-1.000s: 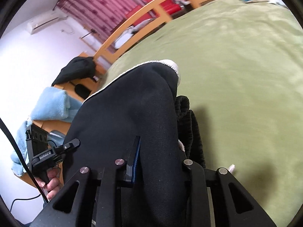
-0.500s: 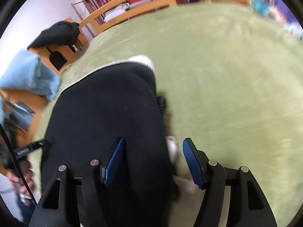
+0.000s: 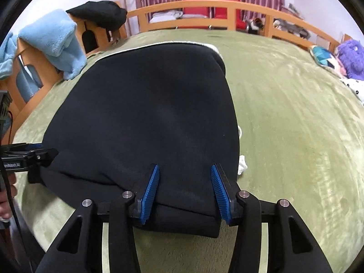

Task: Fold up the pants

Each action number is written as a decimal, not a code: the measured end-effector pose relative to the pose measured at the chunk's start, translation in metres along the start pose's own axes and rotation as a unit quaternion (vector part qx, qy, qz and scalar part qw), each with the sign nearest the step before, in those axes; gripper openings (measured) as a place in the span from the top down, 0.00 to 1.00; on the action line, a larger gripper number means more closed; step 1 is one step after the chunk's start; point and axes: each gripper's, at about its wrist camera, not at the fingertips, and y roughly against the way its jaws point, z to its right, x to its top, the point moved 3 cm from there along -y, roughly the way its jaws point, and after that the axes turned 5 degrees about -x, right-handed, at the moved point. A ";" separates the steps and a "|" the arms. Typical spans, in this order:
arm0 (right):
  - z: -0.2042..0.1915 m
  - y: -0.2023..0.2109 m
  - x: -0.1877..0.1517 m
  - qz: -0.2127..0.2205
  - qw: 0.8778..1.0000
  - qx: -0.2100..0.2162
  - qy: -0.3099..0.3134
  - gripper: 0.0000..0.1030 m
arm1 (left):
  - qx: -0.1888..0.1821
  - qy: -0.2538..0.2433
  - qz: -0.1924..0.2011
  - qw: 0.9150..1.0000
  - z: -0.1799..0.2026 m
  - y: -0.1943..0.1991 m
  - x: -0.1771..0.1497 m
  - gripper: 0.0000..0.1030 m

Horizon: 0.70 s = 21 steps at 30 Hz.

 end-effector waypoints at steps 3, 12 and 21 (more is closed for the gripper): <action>0.012 0.017 0.010 0.002 0.999 0.027 -0.020 0.55 | -0.019 0.004 0.013 1.000 -0.003 0.021 0.011 0.37; 0.009 0.014 0.008 0.003 0.999 0.027 -0.029 0.55 | -0.011 0.006 0.044 0.999 0.002 0.056 0.014 0.37; 0.012 0.060 -0.020 0.003 0.998 0.001 -0.056 0.56 | -0.017 -0.007 0.080 0.997 0.045 0.105 -0.012 0.37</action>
